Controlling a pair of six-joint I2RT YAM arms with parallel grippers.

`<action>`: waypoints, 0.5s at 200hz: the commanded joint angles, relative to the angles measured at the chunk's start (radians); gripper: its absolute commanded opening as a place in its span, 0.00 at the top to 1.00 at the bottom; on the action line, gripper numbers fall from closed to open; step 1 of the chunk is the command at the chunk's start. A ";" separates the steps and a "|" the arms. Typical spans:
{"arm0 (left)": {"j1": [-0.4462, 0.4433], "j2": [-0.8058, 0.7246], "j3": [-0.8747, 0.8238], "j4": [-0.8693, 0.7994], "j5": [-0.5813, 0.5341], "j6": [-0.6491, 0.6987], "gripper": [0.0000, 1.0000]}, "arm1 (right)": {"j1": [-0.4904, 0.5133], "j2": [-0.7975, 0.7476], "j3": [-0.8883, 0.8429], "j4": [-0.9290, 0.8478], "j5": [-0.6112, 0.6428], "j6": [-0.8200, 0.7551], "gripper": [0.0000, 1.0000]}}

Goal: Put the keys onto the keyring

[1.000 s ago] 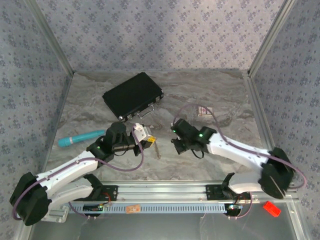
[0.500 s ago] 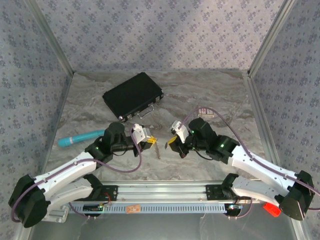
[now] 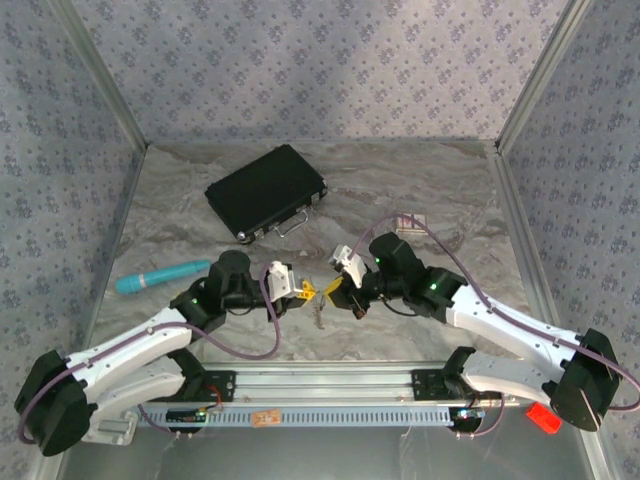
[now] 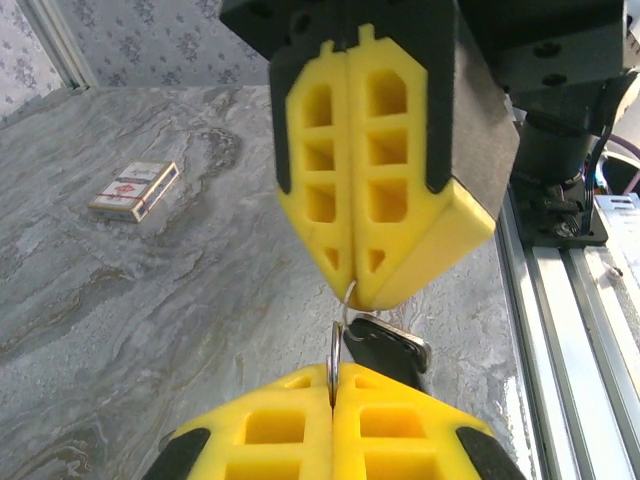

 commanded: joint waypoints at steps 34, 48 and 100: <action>-0.007 -0.018 0.004 0.032 0.030 0.052 1.00 | -0.001 -0.004 0.025 0.054 -0.007 0.003 1.00; -0.007 -0.018 0.002 0.032 0.030 0.051 1.00 | 0.001 -0.004 0.022 0.059 0.006 0.006 1.00; -0.007 -0.018 0.004 0.041 0.031 0.039 1.00 | 0.002 -0.001 0.012 0.072 0.074 0.014 1.00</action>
